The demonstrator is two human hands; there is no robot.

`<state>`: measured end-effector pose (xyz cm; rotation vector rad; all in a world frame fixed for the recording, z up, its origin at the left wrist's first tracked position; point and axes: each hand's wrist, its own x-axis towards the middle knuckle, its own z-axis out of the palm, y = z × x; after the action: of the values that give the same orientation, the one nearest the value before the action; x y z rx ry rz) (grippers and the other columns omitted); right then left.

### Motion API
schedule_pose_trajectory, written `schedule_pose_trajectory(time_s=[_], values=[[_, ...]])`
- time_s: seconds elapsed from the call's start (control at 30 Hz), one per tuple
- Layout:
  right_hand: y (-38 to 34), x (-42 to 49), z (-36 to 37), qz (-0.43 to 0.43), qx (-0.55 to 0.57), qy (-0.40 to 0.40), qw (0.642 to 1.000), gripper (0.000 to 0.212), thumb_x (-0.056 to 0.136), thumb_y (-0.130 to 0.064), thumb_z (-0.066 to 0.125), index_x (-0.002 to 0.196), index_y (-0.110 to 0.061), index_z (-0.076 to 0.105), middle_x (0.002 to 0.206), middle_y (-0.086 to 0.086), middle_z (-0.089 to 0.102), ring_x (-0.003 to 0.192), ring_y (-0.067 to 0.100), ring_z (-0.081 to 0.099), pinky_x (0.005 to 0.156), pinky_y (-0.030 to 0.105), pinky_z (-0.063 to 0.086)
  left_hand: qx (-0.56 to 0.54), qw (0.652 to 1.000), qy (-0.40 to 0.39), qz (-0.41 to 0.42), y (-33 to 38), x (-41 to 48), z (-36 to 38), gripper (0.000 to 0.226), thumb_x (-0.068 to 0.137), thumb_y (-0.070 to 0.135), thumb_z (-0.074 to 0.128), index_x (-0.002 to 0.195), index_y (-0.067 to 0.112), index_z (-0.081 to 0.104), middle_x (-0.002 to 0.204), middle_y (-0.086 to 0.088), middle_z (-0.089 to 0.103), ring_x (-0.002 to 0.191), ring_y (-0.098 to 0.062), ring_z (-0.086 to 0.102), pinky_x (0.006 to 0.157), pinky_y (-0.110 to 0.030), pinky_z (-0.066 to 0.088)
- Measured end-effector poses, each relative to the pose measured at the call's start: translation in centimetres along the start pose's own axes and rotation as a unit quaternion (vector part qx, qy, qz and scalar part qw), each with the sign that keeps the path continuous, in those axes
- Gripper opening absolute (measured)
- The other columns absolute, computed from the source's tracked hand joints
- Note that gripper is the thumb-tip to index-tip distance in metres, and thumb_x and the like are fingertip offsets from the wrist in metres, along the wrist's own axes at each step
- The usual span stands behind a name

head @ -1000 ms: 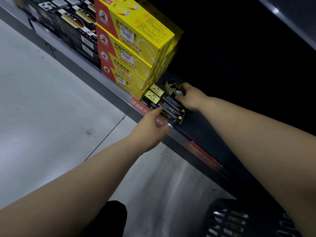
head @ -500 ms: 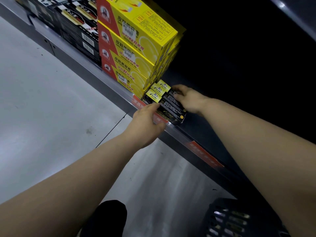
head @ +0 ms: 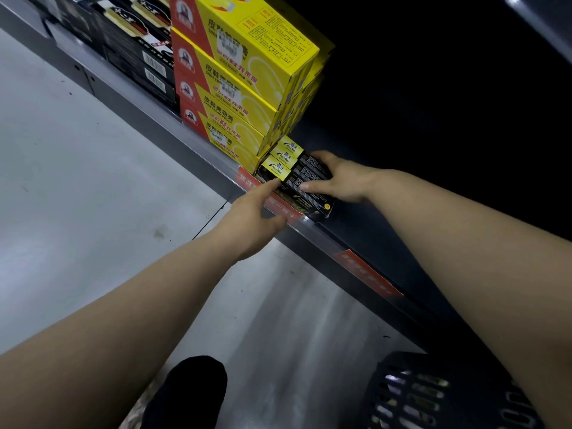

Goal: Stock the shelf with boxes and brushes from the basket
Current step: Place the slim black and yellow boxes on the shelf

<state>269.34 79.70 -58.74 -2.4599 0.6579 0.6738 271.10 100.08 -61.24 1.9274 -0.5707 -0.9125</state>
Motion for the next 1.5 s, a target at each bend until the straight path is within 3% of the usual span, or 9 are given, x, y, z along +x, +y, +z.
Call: schedule_pose_trajectory(time_s=[0.1,0.23,0.33,0.7,0.97,1.13,1.23,1.33,1.5], values=[[-0.3,-0.3,-0.1,0.041,-0.096,-0.020,0.994,0.087,0.082,-0.057,0.058,0.149,-0.024,0.013,0.147,0.012,0.033,0.131,0.029,0.040,0.108,0.042,0.036,0.001,1.000,0.003,-0.003,0.3,-0.2,0.0,0.065,0.093,0.021,0.054,0.149,0.031,0.022,0.154,0.003,0.028,0.135,-0.018,0.036,0.095,-0.023,0.033],[-2.3,-3.6,-1.2,0.028,-0.191,-0.011,0.981,0.084,0.086,-0.058,0.051,0.149,-0.017,0.013,0.148,0.015,0.027,0.132,0.032,0.037,0.105,0.038,0.037,0.005,1.000,0.004,0.003,2.2,-1.4,0.0,0.061,0.093,0.021,0.053,0.147,0.029,0.027,0.149,0.004,0.037,0.086,0.001,0.053,0.076,-0.009,0.034],[-4.1,-8.7,-3.4,-0.028,-0.212,0.011,0.977,0.067,0.089,-0.051,0.052,0.143,-0.017,0.032,0.142,0.010,0.039,0.125,0.027,0.045,0.100,0.034,0.040,0.013,0.999,-0.016,0.038,5.0,-2.8,-0.4,0.054,0.092,0.016,0.053,0.143,0.023,0.038,0.145,0.006,0.043,0.121,-0.008,0.046,0.088,-0.010,0.029],[2.4,-34.3,-6.2,-0.082,0.002,0.170,0.982,0.022,0.088,-0.033,0.062,0.109,-0.027,0.063,0.104,-0.017,0.062,0.096,-0.003,0.056,0.087,0.009,0.041,0.135,0.948,-0.205,0.200,20.0,-13.0,4.7,0.024,0.091,0.013,0.056,0.114,0.016,0.062,0.111,-0.002,0.068,0.104,-0.012,0.063,0.097,-0.031,0.048],[11.2,-43.6,1.3,0.011,0.150,0.197,0.969,0.008,0.091,-0.031,0.057,0.096,-0.037,0.059,0.095,-0.015,0.063,0.087,0.001,0.059,0.078,0.023,0.048,0.295,0.877,-0.249,0.287,24.1,-20.6,14.4,0.038,0.092,0.033,0.055,0.130,0.032,0.051,0.124,0.015,0.059,0.110,-0.004,0.056,0.094,-0.025,0.045],[18.0,-45.6,8.4,0.137,0.161,0.066,0.975,0.036,0.090,-0.031,0.059,0.125,-0.023,0.053,0.122,0.000,0.058,0.108,0.017,0.056,0.077,0.019,0.041,0.301,0.852,-0.317,0.289,21.3,-23.1,19.3,0.058,0.096,0.039,0.047,0.145,0.044,0.018,0.139,0.019,0.045,0.109,-0.001,0.051,0.081,-0.016,0.041],[20.9,-45.1,12.1,0.193,0.122,-0.056,0.972,0.072,0.090,-0.038,0.059,0.149,-0.027,0.019,0.154,0.005,0.023,0.133,0.025,0.038,0.098,0.030,0.039,0.430,0.771,-0.308,0.355,20.2,-23.4,20.6,0.065,0.097,0.042,0.043,0.148,0.042,0.003,0.149,0.008,0.036,0.110,-0.014,0.052,0.089,-0.027,0.043],[21.9,-43.1,13.8,0.197,0.073,-0.063,0.976,0.084,0.089,-0.032,0.061,0.151,-0.027,0.004,0.157,0.009,0.009,0.135,0.032,0.034,0.105,0.039,0.038,0.504,0.707,-0.265,0.419,19.7,-23.1,21.1,0.061,0.098,0.043,0.039,0.150,0.036,0.008,0.151,0.007,0.034,0.117,-0.019,0.051,0.093,-0.030,0.041],[22.2,-39.2,15.0,0.159,0.040,-0.031,0.986,0.090,0.085,-0.029,0.065,0.150,-0.028,0.002,0.152,0.008,0.025,0.136,0.033,0.024,0.107,0.042,0.033,0.521,0.681,-0.256,0.446,19.2,-22.6,21.2,0.045,0.097,0.044,0.038,0.140,0.029,0.035,0.136,0.008,0.049,0.116,-0.017,0.053,0.098,-0.034,0.041]])
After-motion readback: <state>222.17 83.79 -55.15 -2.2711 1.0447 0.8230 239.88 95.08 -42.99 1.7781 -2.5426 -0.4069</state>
